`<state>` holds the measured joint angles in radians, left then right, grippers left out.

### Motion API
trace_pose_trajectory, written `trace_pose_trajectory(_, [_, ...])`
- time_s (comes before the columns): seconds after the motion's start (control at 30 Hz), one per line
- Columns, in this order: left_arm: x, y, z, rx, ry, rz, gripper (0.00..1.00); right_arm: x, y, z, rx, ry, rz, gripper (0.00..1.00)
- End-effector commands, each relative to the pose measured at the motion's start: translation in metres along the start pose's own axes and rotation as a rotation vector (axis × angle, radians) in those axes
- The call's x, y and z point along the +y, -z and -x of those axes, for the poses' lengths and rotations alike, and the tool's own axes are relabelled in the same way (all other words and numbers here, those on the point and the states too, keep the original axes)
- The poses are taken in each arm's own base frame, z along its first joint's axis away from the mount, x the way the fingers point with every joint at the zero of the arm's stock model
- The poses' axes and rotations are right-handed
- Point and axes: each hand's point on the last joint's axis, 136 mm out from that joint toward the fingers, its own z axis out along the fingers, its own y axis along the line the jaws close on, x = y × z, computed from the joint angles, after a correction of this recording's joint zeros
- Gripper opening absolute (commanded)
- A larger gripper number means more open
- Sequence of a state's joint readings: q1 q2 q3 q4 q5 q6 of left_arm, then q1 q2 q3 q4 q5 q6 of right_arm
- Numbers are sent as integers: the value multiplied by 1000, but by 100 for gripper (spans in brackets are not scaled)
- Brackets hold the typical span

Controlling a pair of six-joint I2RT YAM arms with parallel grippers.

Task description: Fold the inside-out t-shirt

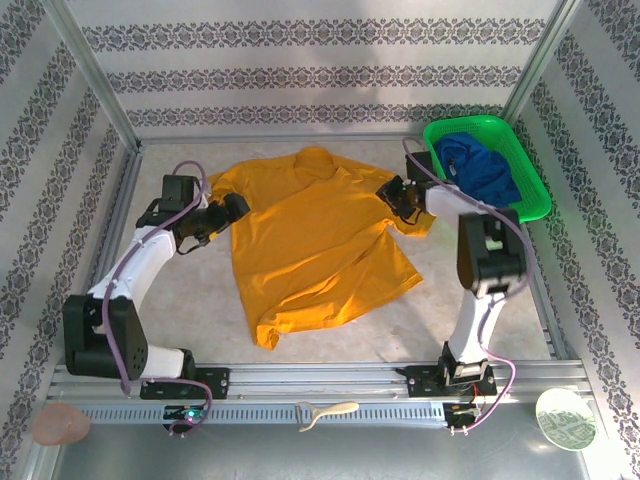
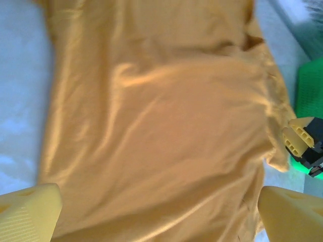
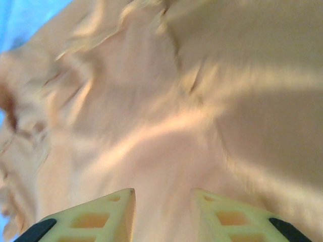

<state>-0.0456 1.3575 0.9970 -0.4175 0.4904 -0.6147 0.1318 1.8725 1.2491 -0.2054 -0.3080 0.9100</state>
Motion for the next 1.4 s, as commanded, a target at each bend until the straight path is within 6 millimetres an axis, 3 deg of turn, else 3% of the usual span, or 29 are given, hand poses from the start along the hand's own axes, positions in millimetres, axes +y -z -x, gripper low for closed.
trace_pose_trajectory(0.0, [-11, 7, -64, 166, -119, 52, 100, 18, 51, -28, -41, 95, 87, 35])
trace_pose_trajectory(0.1, [-19, -1, -113, 214, -133, 54, 100, -4, 67, -65, -33, 102, 77, 36])
trace_pose_trajectory(0.2, [-11, -9, -156, 234, -78, 40, 100, -32, 66, -98, -16, 81, 55, 36])
trace_pose_trajectory(0.33, [14, -15, -196, 224, 16, 38, 99, -72, 50, -135, 41, 21, 16, 36])
trace_pose_trajectory(0.43, [33, -23, -214, 243, 78, 41, 100, -104, 42, -152, 56, -17, -54, 36])
trace_pose_trajectory(0.6, [68, -31, -218, 248, 87, 134, 100, -156, 53, -176, 23, -147, -169, 35])
trace_pose_trajectory(0.63, [75, -33, -215, 248, 92, 152, 100, -172, 59, -184, 11, -172, -193, 35])
trace_pose_trajectory(0.77, [95, -36, -185, 232, 116, 185, 100, -194, 75, -192, -60, -226, -193, 35])
trace_pose_trajectory(0.87, [97, -27, -143, 181, 96, 198, 100, -188, 87, -185, -102, -197, -154, 36])
trace_pose_trajectory(1.0, [66, 2, -95, 121, -21, 202, 100, -140, 102, -172, -87, -74, 0, 37])
trace_pose_trajectory(1.1, [39, 32, -81, 75, -81, 164, 100, -108, 118, -172, -42, 34, 70, 37])
trace_pose_trajectory(1.2, [18, 57, -91, 51, -135, 108, 100, -89, 132, -178, -3, 99, 109, 37])
trace_pose_trajectory(1.37, [-9, 68, -137, 50, -283, 31, 100, -96, 136, -202, 45, 136, 92, 42])
